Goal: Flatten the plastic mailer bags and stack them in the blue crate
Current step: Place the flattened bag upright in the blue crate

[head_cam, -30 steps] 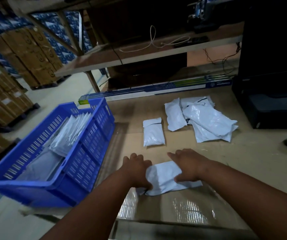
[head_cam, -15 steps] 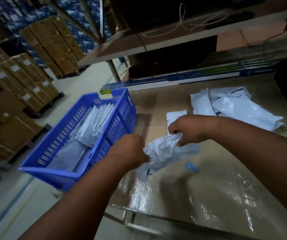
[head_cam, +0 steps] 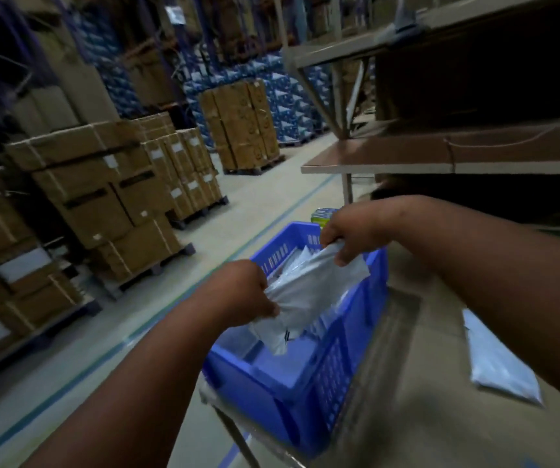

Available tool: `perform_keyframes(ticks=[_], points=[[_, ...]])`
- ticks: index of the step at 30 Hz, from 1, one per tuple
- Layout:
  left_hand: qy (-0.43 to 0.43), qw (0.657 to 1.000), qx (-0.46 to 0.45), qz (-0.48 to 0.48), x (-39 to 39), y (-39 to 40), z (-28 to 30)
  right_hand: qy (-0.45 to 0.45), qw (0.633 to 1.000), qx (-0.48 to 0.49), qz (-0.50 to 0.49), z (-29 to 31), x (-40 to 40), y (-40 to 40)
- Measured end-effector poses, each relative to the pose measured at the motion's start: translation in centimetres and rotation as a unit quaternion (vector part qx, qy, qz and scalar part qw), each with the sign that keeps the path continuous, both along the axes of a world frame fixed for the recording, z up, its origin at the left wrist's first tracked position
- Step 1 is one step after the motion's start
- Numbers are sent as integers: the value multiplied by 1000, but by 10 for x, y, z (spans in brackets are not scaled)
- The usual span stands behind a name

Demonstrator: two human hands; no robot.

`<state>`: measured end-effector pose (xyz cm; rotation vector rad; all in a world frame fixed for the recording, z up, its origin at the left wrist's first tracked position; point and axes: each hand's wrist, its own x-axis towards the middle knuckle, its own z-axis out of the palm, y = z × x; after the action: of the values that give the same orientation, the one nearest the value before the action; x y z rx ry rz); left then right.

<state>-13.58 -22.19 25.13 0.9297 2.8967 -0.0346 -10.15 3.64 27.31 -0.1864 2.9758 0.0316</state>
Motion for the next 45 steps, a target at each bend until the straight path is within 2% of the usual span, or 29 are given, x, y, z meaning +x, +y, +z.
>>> perform_keyframes(ticks=[4, 9, 14, 16, 20, 26, 30, 38, 41, 45], points=[[-83, 992, -93, 12, -50, -15, -29, -92, 996, 3, -5, -37, -76, -31], [-194, 958, -209, 37, -101, -23, -68, -198, 978, 55, 36, -101, -151, -73], [-201, 941, -272, -10, -128, -21, -103, -248, 956, 119, 98, -151, -188, -109], [-193, 939, -285, -14, -138, -24, -120, -237, 957, 131, 108, -169, -198, -117], [-126, 956, -264, -26, -152, -34, -147, -210, 960, 140, 121, -190, -217, -130], [-45, 970, -239, -19, -159, -35, -162, -57, 966, 166, 190, -209, -234, -134], [2, 966, -259, -5, -163, -30, -168, 13, 964, 158, 215, -213, -234, -128], [14, 960, -279, 2, -163, -29, -172, 40, 961, 190, 196, -218, -222, -134], [0, 970, -243, 9, -158, -31, -160, 62, 957, 199, 203, -211, -213, -131], [12, 982, -186, 15, -147, -29, -132, 88, 965, 143, 201, -189, -196, -120]])
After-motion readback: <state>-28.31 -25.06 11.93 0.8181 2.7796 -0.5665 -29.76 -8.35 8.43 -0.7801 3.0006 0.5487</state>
